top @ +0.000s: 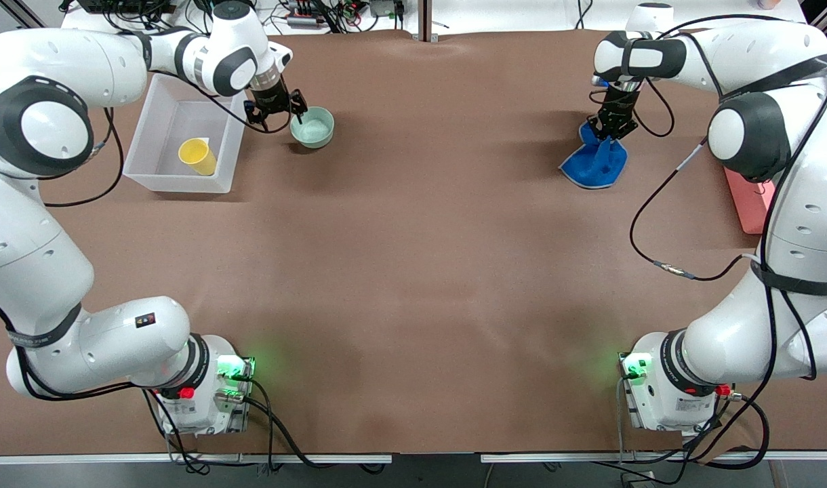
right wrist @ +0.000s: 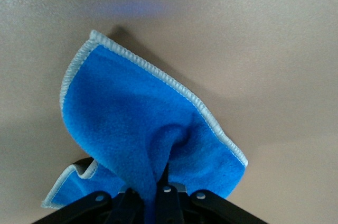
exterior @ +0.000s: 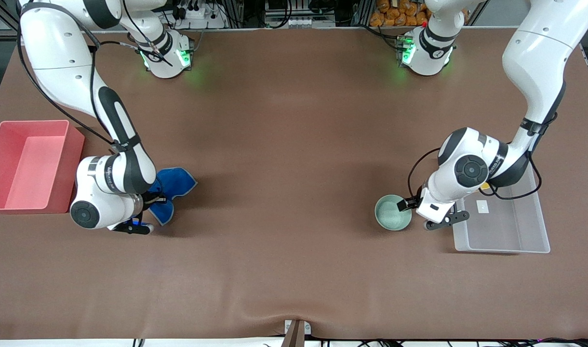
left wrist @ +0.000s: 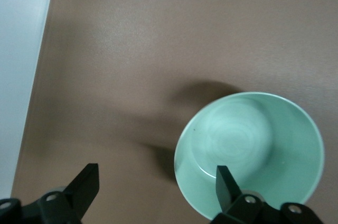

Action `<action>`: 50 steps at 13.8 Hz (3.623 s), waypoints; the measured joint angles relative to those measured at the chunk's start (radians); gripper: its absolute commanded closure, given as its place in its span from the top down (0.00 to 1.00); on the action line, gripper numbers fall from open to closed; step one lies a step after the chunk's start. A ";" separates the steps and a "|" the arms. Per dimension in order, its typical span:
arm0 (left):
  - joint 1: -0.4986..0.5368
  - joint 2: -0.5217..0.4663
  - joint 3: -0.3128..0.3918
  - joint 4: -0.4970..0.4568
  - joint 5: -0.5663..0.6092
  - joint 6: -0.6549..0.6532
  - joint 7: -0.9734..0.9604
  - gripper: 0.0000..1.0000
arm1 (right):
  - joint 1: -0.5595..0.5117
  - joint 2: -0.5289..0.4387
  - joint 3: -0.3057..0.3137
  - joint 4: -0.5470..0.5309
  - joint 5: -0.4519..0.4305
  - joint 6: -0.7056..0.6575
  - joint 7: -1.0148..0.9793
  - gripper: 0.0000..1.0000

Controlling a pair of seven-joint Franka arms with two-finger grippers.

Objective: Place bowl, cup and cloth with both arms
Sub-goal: 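Grasp the green bowl rim with the left gripper while the right lifts cloth, then place the bowl in the clear bin while the right gripper drops cloth in pink bin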

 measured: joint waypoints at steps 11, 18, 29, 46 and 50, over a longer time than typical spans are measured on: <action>-0.006 0.076 -0.005 0.031 0.065 0.076 0.041 0.00 | 0.000 -0.009 0.000 0.016 -0.002 0.026 0.000 0.00; 0.007 -0.021 -0.008 0.160 0.070 -0.070 0.203 0.00 | -0.001 -0.124 -0.011 0.037 -0.015 0.027 0.000 0.00; 0.235 -0.002 -0.005 0.315 0.012 -0.197 0.815 0.00 | -0.125 -0.370 -0.024 -0.014 -0.041 -0.100 -0.132 0.00; 0.293 0.179 0.049 0.321 0.012 -0.132 0.999 1.00 | -0.657 -0.179 -0.029 -0.036 -0.195 0.185 -0.662 0.00; 0.297 0.136 0.018 0.356 -0.030 -0.144 0.961 1.00 | -0.670 -0.099 -0.029 -0.036 -0.195 0.216 -0.665 0.99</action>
